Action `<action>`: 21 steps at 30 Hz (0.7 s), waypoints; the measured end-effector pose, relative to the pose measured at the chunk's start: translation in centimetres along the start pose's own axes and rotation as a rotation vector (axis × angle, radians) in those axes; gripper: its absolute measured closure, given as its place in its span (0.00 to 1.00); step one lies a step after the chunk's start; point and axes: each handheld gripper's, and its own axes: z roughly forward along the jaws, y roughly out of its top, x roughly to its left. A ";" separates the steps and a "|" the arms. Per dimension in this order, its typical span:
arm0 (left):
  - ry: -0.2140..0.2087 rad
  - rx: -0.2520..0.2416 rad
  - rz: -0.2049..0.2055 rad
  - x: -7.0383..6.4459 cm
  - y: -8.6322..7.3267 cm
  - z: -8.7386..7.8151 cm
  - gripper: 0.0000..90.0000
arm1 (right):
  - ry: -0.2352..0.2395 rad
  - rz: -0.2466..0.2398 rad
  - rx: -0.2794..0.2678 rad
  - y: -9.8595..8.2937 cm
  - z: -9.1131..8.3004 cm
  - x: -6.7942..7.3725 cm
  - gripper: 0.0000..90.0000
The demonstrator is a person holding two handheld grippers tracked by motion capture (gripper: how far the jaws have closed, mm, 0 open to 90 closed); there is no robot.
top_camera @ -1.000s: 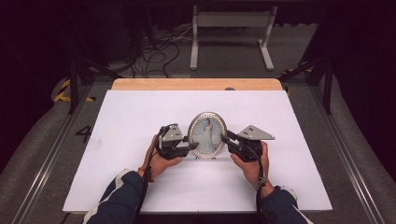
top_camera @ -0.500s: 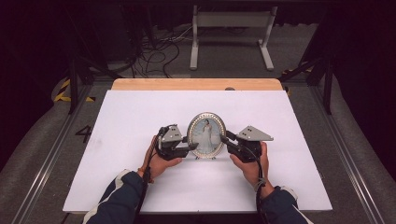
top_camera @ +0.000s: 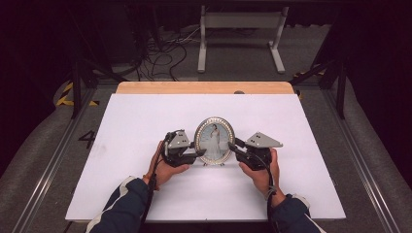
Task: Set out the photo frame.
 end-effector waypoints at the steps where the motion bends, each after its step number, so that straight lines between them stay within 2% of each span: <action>1: 0.000 0.000 0.001 0.0 0.0 0.0 0.70 | -0.001 -0.002 0.000 0.0 0.0 0.0 0.79; 8: 0.016 0.005 0.019 -0.2 0.1 0.0 0.69 | -0.006 -0.017 0.000 -0.1 0.0 0.1 0.78; 11: 0.021 0.009 0.023 -0.2 0.1 0.0 0.68 | -0.014 -0.034 0.006 -0.1 0.0 0.3 0.77; 13: 0.035 0.014 0.038 -0.4 0.2 0.0 0.67 | -0.021 -0.063 0.012 0.0 0.0 0.4 0.77; 21: 0.047 0.021 0.057 -0.5 0.4 0.0 0.66 | -0.016 -0.065 0.018 0.0 0.1 0.3 0.76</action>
